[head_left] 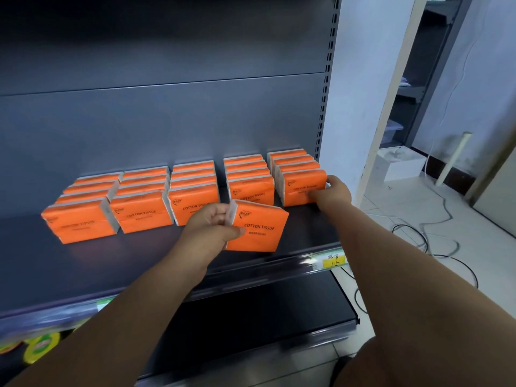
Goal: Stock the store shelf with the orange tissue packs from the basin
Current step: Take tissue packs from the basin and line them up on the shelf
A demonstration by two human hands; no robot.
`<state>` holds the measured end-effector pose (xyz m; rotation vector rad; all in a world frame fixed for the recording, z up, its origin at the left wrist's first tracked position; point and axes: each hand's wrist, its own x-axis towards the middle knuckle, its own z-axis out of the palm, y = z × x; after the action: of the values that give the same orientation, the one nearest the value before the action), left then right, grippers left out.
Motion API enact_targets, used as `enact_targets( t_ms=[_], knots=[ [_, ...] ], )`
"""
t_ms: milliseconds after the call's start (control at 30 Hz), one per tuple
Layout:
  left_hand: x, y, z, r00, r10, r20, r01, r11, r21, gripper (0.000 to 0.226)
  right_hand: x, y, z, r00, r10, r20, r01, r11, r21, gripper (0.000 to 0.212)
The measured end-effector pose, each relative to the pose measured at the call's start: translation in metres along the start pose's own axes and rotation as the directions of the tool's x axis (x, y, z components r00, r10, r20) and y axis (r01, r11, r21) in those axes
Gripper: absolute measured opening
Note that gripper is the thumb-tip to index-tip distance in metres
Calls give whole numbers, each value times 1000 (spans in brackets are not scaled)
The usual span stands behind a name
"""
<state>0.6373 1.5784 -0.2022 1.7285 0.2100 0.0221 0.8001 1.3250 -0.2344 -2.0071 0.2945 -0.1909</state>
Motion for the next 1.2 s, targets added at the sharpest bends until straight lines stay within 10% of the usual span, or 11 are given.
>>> enact_targets(
  t_ms=[600, 733, 833, 900, 1000, 1200],
  knots=[
    [14, 2, 14, 993, 46, -106, -56, 994, -90, 33, -32, -14, 4, 968, 163, -189, -215, 927, -306, 16],
    [18, 3, 39, 996, 6, -83, -17, 990, -142, 37, 39, 42, 47, 951, 292, -99, -295, 955, -17, 15],
    [17, 4, 67, 999, -29, -41, 21, 982, -187, 36, 132, 121, 81, 968, 226, 106, -236, 968, 88, 64],
    [18, 5, 81, 993, -36, -114, 12, 979, -206, 43, 44, 57, 53, 942, 287, 173, -320, 922, 216, 22],
    [19, 6, 99, 967, -31, -254, -12, 986, -166, 38, -117, -62, -17, 993, 118, -27, -121, 969, -216, 15],
    [21, 4, 124, 967, 54, -250, -61, 998, -23, 25, -77, -25, -13, 957, 200, -212, -178, 977, 116, 29]
  ],
)
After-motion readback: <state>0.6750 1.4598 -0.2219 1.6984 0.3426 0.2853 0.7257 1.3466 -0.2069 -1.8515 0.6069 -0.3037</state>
